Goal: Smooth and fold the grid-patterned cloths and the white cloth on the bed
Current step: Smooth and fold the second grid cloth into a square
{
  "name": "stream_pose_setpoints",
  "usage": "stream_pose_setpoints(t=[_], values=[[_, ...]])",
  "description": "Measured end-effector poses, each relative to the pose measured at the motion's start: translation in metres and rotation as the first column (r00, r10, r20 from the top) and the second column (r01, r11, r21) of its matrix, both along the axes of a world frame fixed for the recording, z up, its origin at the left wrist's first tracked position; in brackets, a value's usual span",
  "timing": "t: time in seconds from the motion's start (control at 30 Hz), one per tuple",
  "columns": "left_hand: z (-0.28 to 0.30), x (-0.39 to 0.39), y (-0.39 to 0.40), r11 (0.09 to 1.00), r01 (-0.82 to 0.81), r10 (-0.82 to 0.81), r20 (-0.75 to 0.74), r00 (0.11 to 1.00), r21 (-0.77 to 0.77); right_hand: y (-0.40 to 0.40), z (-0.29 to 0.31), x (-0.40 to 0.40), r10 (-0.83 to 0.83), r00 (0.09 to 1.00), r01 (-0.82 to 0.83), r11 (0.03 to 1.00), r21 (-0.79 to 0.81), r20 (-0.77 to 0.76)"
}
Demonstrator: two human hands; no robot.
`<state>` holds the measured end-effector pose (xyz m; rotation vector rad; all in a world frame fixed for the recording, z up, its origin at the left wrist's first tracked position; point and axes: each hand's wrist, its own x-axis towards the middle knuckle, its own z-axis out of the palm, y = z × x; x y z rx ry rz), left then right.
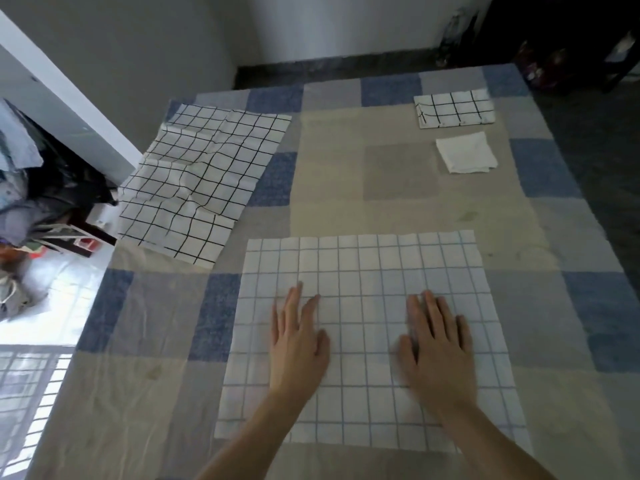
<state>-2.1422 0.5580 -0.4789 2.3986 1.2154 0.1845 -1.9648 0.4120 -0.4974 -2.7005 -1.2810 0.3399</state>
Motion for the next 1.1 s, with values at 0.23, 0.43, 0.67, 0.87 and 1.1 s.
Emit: stream_pose_setpoints(t=[0.23,0.43,0.67,0.87,1.1], values=[[-0.019,0.105,-0.012,0.912,0.410,-0.409,-0.069,0.910,-0.003,-0.001,-0.006,0.003,0.003,0.999,-0.002,1.000,-0.022,0.034],[-0.035,0.032,0.112,0.947,0.302,-0.269,-0.242,0.932,0.113,-0.003,-0.006,0.005,0.034,0.999,-0.033,0.999,-0.029,0.032],[-0.031,0.003,0.140,0.965,0.236,-0.210,-0.201,0.957,0.112,-0.001,-0.007,0.006,0.010,0.999,-0.009,0.999,-0.034,0.032],[-0.037,0.000,0.144,0.959,0.255,-0.228,-0.195,0.954,0.128,-0.001,-0.007,0.002,0.008,0.998,-0.007,1.000,-0.003,0.067],[-0.015,-0.028,0.098,0.945,0.321,-0.325,0.052,0.944,0.070,0.003,-0.010,0.003,0.005,1.000,-0.002,0.993,-0.115,0.022]])
